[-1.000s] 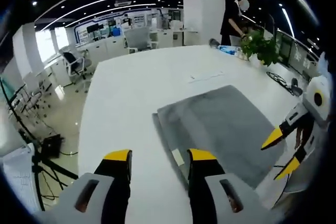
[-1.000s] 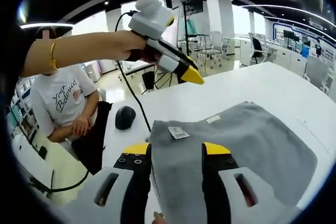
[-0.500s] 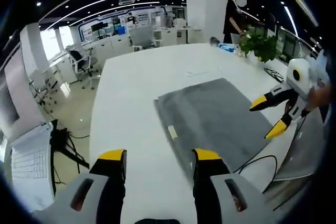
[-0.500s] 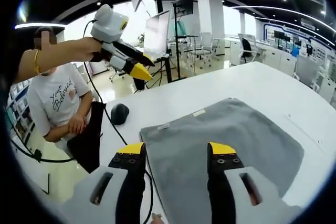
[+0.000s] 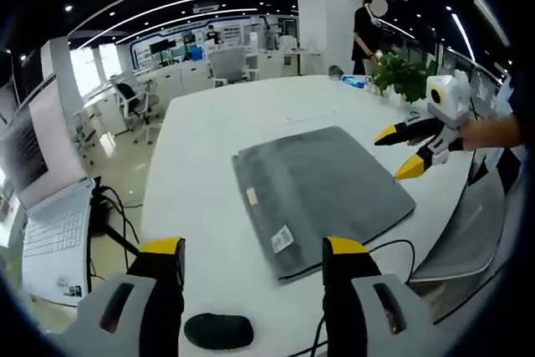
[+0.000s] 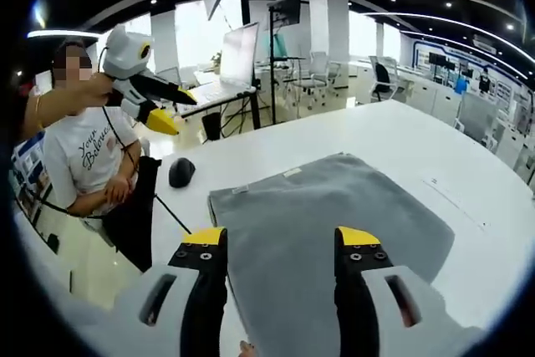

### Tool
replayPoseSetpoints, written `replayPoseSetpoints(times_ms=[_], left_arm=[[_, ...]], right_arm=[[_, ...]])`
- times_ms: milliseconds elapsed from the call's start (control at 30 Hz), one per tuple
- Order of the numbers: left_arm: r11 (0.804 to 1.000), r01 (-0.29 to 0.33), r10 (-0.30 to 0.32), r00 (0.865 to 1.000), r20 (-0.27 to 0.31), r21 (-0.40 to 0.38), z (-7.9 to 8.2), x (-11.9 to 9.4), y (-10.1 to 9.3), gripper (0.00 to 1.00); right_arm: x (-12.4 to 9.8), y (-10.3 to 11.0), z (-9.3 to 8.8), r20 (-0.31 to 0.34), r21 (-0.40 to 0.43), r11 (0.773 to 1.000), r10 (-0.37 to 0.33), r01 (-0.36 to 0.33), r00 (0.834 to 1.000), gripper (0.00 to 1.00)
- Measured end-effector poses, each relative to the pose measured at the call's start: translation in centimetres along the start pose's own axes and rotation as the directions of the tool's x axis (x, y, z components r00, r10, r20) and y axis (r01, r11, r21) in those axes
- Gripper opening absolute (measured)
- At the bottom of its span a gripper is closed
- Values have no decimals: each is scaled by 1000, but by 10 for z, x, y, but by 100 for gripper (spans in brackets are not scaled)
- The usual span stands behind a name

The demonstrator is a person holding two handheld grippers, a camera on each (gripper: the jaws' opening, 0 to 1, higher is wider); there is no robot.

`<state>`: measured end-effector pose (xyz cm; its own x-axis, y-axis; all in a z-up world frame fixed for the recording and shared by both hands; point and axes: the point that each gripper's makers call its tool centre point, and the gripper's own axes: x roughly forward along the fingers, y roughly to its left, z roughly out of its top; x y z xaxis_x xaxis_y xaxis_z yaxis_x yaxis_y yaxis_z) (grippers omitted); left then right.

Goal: Fold the towel on the table until its edges align and the towel forms a compact rectangular stack.

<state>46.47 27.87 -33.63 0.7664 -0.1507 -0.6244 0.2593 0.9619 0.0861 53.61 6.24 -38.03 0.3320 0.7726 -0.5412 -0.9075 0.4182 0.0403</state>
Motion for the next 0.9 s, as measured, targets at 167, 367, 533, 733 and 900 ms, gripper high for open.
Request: replayPoseSetpoints(times_ms=[167, 367, 533, 733, 900], left_arm=[[1000, -7, 6, 1000, 25, 28, 12, -25, -12, 71], [996, -6, 3, 999, 32, 87, 23, -44, -27, 71], [995, 40, -46, 997, 66, 93, 31, -34, -65, 70], [986, 144, -152, 985, 87, 88, 27, 3, -120, 68], [968, 226, -237, 967, 93, 110, 35, 25, -169, 67]], right_arm=[[-18, -24, -3, -3, -6, 999, -34, 34, 999, 50], [-35, -52, -8, -1, -7, 996, -84, 84, 996, 50], [-50, -70, -17, -16, 5, 994, -114, 114, 993, 50], [-64, -86, -24, -27, -3, 991, -131, 131, 991, 50], [-73, -101, -29, -34, 2, 988, -152, 153, 988, 49]])
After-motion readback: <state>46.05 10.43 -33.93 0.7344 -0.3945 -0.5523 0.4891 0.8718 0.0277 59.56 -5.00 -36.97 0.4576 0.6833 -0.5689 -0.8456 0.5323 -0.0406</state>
